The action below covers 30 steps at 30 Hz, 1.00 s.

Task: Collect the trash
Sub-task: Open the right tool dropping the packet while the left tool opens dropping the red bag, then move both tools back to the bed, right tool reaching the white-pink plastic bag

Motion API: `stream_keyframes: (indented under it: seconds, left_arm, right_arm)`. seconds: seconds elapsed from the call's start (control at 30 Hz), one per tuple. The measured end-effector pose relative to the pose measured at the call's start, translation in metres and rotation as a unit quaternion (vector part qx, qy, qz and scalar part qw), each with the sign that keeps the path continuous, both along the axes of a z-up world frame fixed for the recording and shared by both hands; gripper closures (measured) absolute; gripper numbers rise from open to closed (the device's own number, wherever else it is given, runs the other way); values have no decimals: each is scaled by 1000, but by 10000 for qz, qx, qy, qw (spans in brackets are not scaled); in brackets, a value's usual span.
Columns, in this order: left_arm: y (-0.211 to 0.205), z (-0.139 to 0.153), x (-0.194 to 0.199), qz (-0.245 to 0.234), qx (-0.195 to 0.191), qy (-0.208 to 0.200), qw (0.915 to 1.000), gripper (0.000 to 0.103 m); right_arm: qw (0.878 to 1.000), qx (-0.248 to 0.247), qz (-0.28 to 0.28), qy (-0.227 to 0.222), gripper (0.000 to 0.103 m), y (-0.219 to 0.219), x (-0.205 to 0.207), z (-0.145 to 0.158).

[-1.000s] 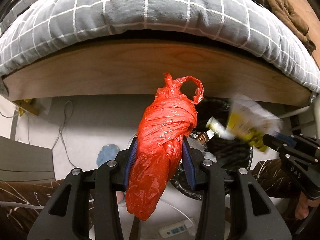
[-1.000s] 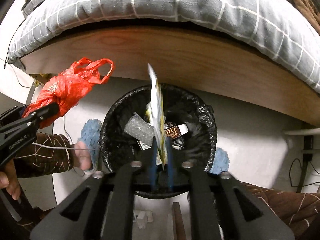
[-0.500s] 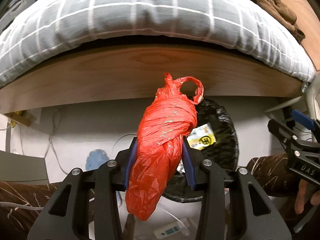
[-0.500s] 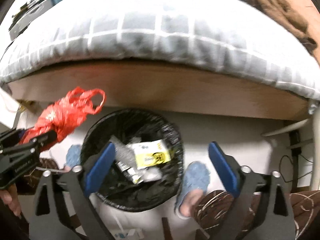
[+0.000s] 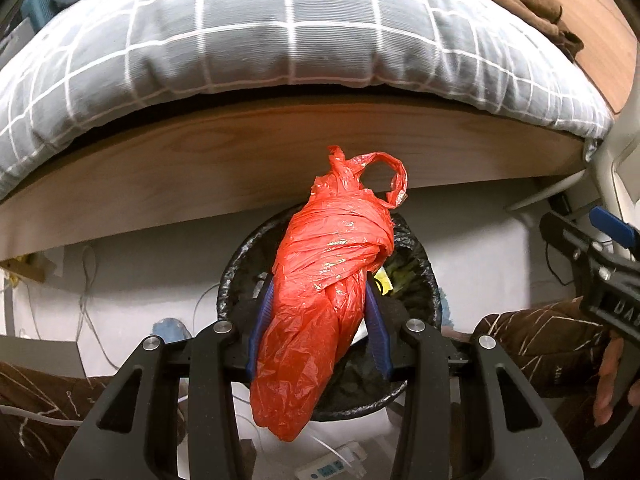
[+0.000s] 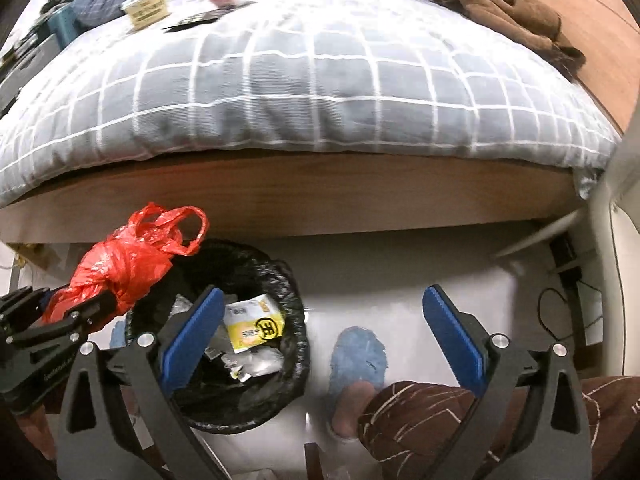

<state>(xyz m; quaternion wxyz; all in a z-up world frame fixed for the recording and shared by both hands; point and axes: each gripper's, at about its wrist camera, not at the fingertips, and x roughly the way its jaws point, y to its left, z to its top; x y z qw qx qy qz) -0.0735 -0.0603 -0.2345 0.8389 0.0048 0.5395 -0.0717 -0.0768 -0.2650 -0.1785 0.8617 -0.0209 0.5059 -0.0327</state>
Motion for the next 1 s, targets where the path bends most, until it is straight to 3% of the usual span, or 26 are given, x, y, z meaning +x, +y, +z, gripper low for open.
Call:
stream_keyframes:
  seconds: [0.07,0.3,0.47,1.0]
  left_arm:
    - [-1,-2,-1,-9,79,-44,10000,56]
    - [0,1,-8,58,292,-282,9992,23]
    - [13,14,-13,209,388,-466,9979,9]
    - [37,92,6,549,461,-1333,9885,6]
  right_arm:
    - [10000,51,-62,-1,8,-4,1,1]
    - [10000,-22,3,-58,8,5,3,5]
    - [9998,-33,100,-158,8,13,6,9]
    - [9936,-44,444,-1038,8,38,19,71]
